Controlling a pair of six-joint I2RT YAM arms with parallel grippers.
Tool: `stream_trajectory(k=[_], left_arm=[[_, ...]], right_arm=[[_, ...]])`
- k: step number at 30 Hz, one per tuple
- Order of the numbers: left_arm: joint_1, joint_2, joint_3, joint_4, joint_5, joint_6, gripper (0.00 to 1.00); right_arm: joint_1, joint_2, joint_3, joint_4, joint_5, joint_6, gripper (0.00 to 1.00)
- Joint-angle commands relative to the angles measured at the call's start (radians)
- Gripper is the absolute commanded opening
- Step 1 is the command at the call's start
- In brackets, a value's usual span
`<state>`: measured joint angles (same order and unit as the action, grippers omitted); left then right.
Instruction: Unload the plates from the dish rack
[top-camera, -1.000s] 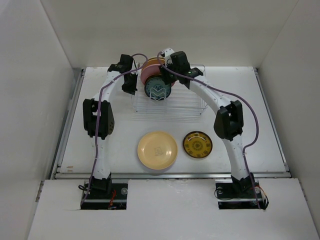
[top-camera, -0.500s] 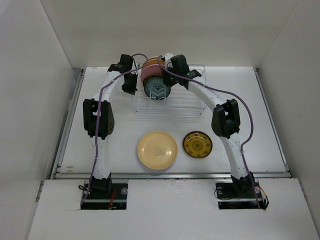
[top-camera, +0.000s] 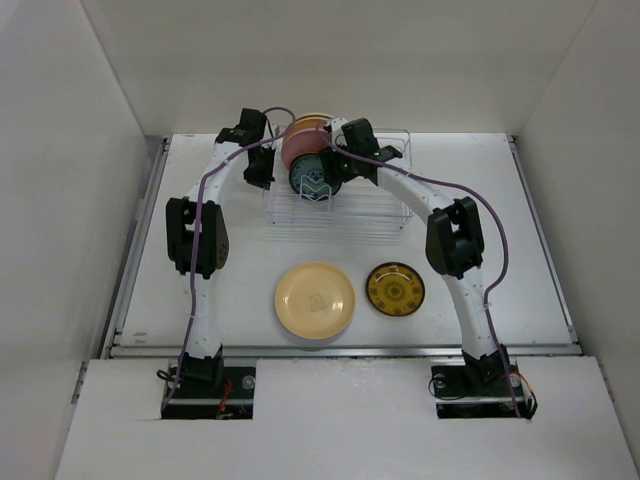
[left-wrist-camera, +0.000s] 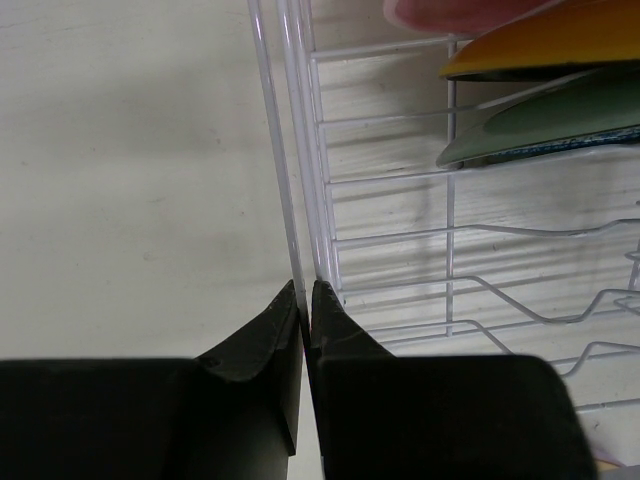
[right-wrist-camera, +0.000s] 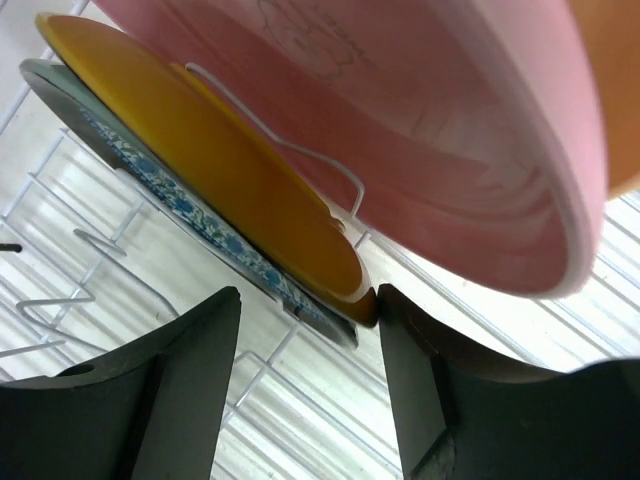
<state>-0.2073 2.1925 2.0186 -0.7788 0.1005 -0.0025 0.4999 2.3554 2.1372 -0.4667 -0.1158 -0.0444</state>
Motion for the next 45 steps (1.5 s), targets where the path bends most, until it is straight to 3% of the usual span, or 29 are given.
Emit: stream_trajectory(k=[1,13,29,35,45], left_arm=[[0.003,0.041,-0.008,-0.143,0.018,0.047,0.0],[0.003,0.041,0.002,-0.152,0.018,0.047,0.0],[0.003,0.05,0.002,-0.162,0.018,0.047,0.0],[0.003,0.059,0.002,-0.162,0.007,0.047,0.0],[0.003,0.059,0.002,-0.162,-0.002,0.056,0.0]], right_arm=[[0.011,-0.099,-0.005,0.024,0.019,0.024,0.63],[0.011,-0.099,-0.036,-0.016,0.041,0.067,0.57],[0.011,-0.131,-0.105,0.029,0.016,0.077,0.57],[0.011,-0.035,0.03,0.019,-0.013,0.077,0.53],[0.011,0.033,0.078,0.039,-0.025,0.077,0.44]])
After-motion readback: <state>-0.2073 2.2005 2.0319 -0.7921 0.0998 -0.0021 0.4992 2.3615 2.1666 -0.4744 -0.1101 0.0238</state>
